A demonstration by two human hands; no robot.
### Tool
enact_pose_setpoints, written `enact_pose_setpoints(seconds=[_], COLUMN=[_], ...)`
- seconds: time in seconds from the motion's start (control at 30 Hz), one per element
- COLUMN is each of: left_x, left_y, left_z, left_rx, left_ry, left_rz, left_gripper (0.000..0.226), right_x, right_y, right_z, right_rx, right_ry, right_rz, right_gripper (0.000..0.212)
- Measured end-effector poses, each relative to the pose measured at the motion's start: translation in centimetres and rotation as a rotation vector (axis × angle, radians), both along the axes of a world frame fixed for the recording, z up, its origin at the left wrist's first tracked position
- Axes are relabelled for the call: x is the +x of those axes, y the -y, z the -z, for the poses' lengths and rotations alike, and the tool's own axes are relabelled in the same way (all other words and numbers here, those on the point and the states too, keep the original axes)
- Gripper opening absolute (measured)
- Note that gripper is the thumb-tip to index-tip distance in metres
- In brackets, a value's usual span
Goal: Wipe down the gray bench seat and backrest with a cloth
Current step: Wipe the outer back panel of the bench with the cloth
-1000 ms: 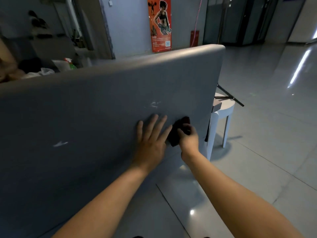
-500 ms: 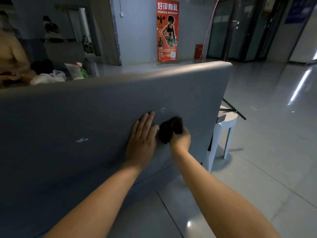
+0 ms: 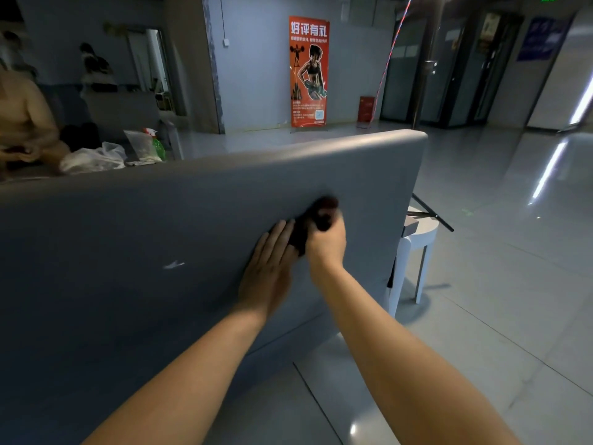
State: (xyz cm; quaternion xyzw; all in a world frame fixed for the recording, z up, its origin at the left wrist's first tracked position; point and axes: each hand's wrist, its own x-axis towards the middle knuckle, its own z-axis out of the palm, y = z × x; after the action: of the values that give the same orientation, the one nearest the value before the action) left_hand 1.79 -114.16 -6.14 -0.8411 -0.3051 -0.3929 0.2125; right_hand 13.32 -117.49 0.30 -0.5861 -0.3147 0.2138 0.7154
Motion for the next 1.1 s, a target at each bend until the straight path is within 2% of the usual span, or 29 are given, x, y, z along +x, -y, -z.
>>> enact_pose_setpoints(seconds=[0.07,0.17,0.23,0.4,0.47,0.53,0.6,0.7,0.77,0.83,0.9,1.0,1.1], left_x=[-0.5,-1.2,-1.5,-1.8,-1.7,-1.8,-1.8,-1.5,-1.4,-1.6,-1.8,-1.9,-2.0], left_y=[0.6,1.8,1.9,0.9,0.5,-0.1,-0.5,-0.5,-0.4,-0.4,-0.4,-0.2,-0.1], left_z=[-0.6,-1.9,-3.6,-5.2,-4.8,-4.6,-4.4,-4.3,-4.2,-4.3,-4.4,-4.5,-4.7], left_rx=[-0.048,-0.053,0.000,0.067,0.097,0.130,0.138,0.117,0.114,0.119,0.128,0.117,0.128], left_ry=[-0.036,0.004,0.018,-0.047,-0.070,-0.094,-0.108,-0.118,-0.132,-0.122,-0.115,-0.116,-0.096], left_rz=[0.059,0.078,0.069,-0.056,-0.102,-0.111,-0.108,-0.152,-0.164,-0.154,-0.138,-0.144,-0.136], left_gripper=[0.026,0.013,0.019,0.051,0.054,0.052,0.050,0.046,0.048,0.047,0.044,0.044,0.043], right_x=[-0.2,-0.4,-0.8,0.0,0.1,-0.4,-1.1,-1.0,-0.9,-0.9,-0.6,0.4,0.1], right_y=[0.4,1.4,1.6,1.4,0.7,-0.1,-0.5,-0.2,0.2,0.7,1.0,1.0,0.9], right_z=[3.0,6.2,5.4,-3.1,-4.3,-2.8,0.5,4.7,5.9,4.8,2.2,-2.5,-4.2], right_rx=[-0.139,-0.237,-0.144,0.224,0.260,0.168,0.029,-0.202,-0.242,-0.143,0.001,0.225,0.266], right_ry=[-0.106,-0.176,-0.184,0.011,0.072,0.104,0.014,-0.092,-0.102,-0.125,-0.042,0.081,0.078], right_rz=[-0.032,-0.050,-0.053,0.111,0.161,0.151,0.083,-0.003,-0.011,0.000,0.063,0.133,0.126], right_gripper=[0.030,0.021,0.014,0.008,0.007,0.007,0.009,0.030,0.027,0.014,0.008,0.010,0.020])
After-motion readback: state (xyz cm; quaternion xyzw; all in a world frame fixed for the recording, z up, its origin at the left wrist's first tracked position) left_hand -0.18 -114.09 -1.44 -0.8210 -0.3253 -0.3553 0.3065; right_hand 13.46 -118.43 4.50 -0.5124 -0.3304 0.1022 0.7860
